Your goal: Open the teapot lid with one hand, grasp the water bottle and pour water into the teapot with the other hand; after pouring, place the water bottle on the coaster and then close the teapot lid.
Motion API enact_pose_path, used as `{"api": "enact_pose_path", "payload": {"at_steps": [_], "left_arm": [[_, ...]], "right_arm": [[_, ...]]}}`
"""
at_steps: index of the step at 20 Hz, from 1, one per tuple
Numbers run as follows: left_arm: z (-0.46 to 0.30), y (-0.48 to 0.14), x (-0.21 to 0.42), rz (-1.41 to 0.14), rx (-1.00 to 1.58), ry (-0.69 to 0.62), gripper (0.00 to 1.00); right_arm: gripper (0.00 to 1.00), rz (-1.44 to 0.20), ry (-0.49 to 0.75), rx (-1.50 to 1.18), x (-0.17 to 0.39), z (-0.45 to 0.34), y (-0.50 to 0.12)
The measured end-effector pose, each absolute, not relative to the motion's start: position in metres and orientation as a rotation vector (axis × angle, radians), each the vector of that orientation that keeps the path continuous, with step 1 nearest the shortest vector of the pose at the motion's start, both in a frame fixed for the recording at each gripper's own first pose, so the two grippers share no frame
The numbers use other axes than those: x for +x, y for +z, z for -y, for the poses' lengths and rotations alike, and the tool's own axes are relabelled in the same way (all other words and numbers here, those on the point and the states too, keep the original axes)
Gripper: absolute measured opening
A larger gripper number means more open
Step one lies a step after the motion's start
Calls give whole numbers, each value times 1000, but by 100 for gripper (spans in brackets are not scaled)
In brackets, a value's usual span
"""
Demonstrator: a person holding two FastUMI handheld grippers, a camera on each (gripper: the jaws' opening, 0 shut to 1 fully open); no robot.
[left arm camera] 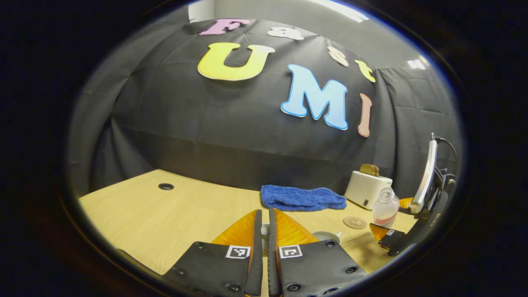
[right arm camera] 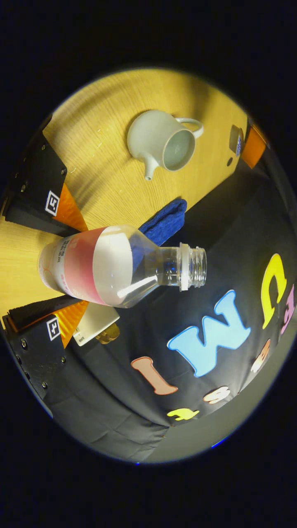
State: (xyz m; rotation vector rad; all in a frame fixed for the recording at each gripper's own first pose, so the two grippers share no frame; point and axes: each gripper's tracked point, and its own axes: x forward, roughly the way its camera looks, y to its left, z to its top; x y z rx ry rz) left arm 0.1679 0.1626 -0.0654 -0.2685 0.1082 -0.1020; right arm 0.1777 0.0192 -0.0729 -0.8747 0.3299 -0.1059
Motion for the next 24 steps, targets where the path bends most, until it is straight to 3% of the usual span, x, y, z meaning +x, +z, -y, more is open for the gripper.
{"api": "enact_pose_path", "payload": {"at_steps": [19, 20, 24], "left_arm": [[-174, -77, 172, -125, -311, -87, 12], [-175, -77, 173, -125, -316, -86, 12], [-178, -77, 173, -123, -327, -79, 11]], "right_arm": [[74, -224, -51, -1573, 195, -44, -53], [70, -213, -43, -1606, 193, -48, -53], [74, -185, -23, -1707, 189, -54, -50]]}}
